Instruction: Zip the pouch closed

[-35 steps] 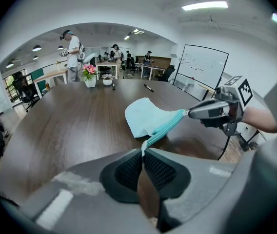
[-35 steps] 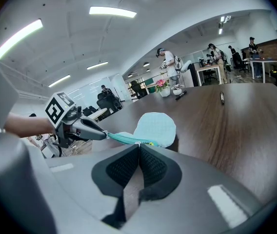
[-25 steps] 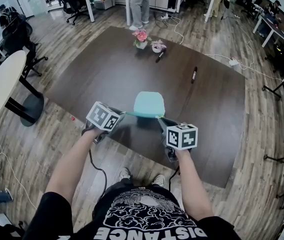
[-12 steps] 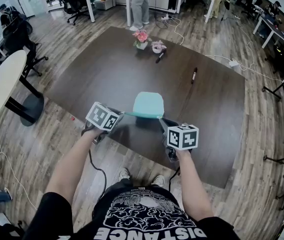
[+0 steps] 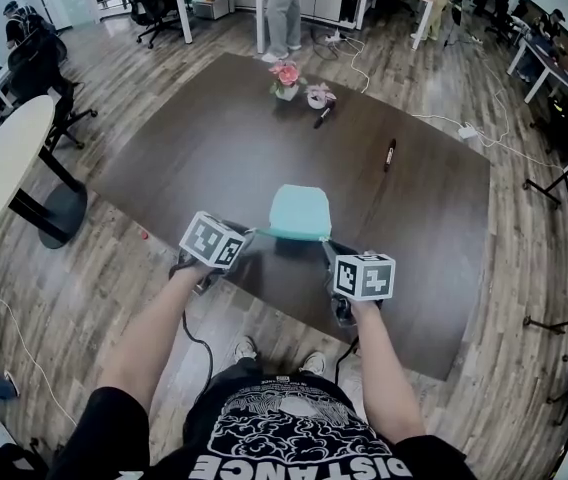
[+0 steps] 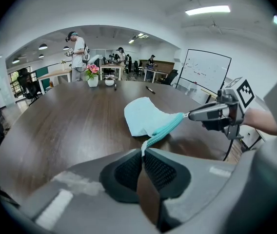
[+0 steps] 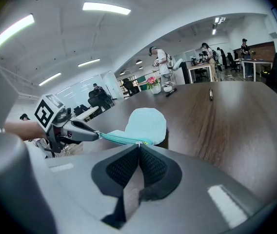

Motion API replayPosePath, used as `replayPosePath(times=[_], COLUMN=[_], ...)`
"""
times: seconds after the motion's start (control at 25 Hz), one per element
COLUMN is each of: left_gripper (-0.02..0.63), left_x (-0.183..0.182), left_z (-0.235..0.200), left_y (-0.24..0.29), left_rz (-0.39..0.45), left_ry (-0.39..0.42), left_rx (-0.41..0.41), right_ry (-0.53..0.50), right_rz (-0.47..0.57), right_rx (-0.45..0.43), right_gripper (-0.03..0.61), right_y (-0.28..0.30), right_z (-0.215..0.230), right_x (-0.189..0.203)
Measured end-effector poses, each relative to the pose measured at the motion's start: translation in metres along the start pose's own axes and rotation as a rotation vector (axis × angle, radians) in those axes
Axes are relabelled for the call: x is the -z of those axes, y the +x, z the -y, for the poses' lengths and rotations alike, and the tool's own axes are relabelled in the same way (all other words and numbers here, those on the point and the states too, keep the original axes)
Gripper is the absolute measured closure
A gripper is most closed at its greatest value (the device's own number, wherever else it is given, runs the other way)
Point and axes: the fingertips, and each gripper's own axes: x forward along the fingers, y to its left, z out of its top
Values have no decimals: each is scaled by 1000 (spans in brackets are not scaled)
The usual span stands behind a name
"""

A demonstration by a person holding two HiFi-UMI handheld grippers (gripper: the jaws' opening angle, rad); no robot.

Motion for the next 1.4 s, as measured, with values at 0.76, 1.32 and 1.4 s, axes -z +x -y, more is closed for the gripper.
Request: replayPosePath(times=[0.76, 1.32, 1.4], left_gripper=[588, 468, 468], left_x=[18, 26, 18], left_z=[20, 27, 27], left_y=[15, 21, 17], left_rz=[-20, 9, 49], left_ry=[5, -42, -62], left_rx=[37, 71, 57], right_ry=[50, 49, 46], right_rz=[-59, -68, -61], right_rx=[84, 98, 102], right_gripper=[571, 543, 543], right_y=[8, 10, 8], right_z=[19, 25, 25], right_x=[30, 34, 31])
